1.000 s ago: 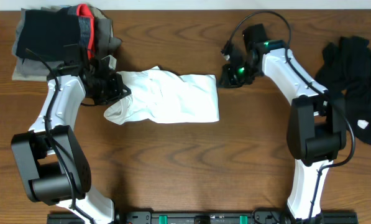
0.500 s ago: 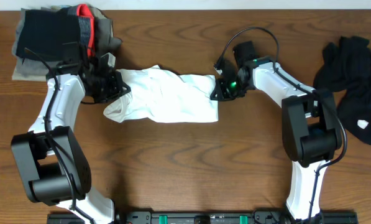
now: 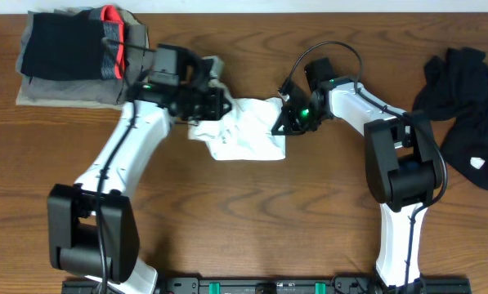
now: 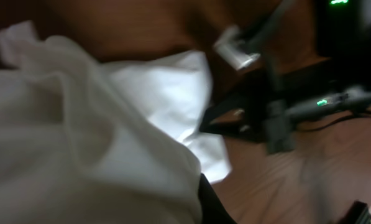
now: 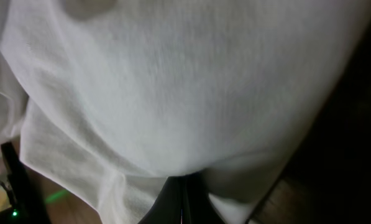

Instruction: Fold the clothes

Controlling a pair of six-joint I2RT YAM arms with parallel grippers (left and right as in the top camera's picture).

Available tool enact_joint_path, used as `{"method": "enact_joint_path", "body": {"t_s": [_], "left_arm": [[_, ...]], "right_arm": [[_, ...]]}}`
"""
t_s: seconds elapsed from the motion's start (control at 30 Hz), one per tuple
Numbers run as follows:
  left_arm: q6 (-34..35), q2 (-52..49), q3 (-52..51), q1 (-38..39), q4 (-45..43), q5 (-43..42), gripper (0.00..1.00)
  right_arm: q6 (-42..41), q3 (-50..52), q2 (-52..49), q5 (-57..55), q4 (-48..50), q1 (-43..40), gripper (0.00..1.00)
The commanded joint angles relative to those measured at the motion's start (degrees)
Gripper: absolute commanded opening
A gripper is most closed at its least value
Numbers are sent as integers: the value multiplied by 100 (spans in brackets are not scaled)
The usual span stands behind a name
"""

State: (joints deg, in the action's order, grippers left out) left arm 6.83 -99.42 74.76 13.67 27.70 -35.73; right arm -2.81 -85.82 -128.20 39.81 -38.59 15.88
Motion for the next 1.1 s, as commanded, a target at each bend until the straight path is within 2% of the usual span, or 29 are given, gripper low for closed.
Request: {"method": "enact_joint_path", "body": {"t_s": [0.0, 0.23, 0.43, 0.47, 0.5, 0.53, 0.6, 0.63, 0.8, 1.07], "left_arm": [[343, 87, 125, 413, -293, 203, 6], [339, 76, 122, 1300, -483, 1255, 6], [337, -52, 122, 1602, -468, 1552, 7], [337, -79, 122, 1615, -470, 1552, 13], [339, -125, 122, 1626, -479, 1547, 23], [339, -155, 122, 1633, -490, 1547, 39], [341, -240, 122, 1633, -511, 1547, 86], [341, -273, 122, 1631, -516, 1547, 96], [339, -358, 122, 1631, -557, 1545, 98], [343, -356, 122, 1626, -752, 1541, 98]], "right_arm": [[175, 140, -452, -376, -103, 59, 1], [227, 140, -452, -374, -129, 59, 1], [225, 140, -452, -186, -98, -2, 1], [225, 138, -452, -127, -87, -28, 1], [225, 136, -450, -50, -74, -63, 1], [223, 122, -450, 11, -63, -101, 1], [223, 72, -444, 199, -35, -186, 1], [225, 20, -442, 332, -28, -236, 1], [286, -339, -201, 890, -57, -466, 1], [-37, -455, 822, 494, -20, -975, 1]]}}
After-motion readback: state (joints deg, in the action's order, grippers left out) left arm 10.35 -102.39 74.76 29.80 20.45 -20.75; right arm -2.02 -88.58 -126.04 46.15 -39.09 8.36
